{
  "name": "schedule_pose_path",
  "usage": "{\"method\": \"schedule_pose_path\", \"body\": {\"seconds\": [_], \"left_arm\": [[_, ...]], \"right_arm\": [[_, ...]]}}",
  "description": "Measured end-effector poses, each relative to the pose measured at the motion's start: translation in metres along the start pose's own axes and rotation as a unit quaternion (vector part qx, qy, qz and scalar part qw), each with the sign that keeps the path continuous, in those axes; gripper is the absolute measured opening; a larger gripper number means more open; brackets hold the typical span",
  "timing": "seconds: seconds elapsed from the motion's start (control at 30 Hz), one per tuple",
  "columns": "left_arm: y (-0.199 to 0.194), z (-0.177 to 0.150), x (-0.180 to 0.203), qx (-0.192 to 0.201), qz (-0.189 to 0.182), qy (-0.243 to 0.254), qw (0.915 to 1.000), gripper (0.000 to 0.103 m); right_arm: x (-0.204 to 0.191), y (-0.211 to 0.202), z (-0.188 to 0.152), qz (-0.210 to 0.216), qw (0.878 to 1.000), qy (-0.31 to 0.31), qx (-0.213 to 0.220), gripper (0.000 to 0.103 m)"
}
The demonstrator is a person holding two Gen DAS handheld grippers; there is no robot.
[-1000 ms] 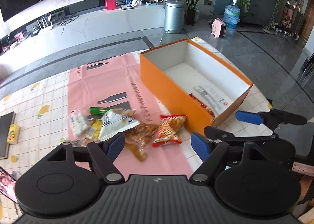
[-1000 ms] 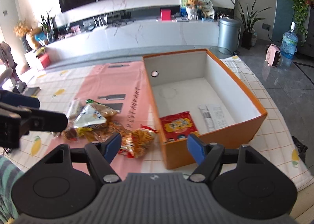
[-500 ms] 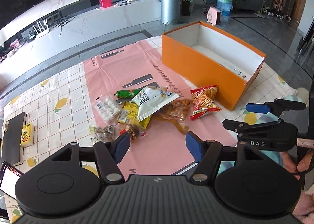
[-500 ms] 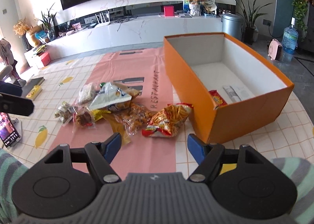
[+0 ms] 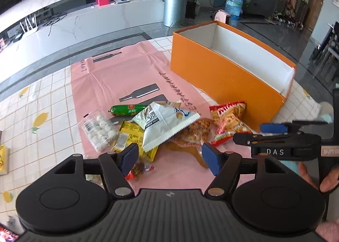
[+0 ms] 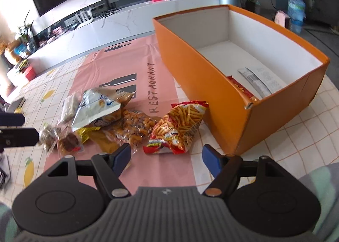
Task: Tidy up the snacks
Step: 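Move both tools back over the remaining snack pile, then grasp the white-and-blue chip bag with the left tool while the right grasps the Mimi bag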
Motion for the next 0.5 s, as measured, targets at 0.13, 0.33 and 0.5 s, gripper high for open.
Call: {"method": "schedule_pose_path", "body": {"seconds": [0.13, 0.33, 0.5], "left_arm": [[0.022, 0.009, -0.010, 0.007, -0.003, -0.055, 0.9984, 0.085], [0.049, 0.018, -0.027, 0.010, -0.001, -0.165, 0.9863, 0.085], [0.068, 0.019, -0.038, 0.002, -0.001, -0.245, 0.9696, 0.085]], "right_arm": [[0.002, 0.018, 0.007, -0.008, 0.999, 0.041, -0.009, 0.072], [0.002, 0.038, 0.012, -0.015, 0.999, 0.045, -0.005, 0.071], [0.001, 0.052, 0.013, -0.010, 0.999, 0.044, -0.013, 0.067]]}}
Point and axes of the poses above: each gripper's, at about its wrist camera, not at the fingertips, and y roughly the way its jaws point, x to its right, z to its top, the point moved 4 cm from there along y, roughly the way its jaws point, and after that the axes turned 6 degrees about y, right-handed, at the moved point
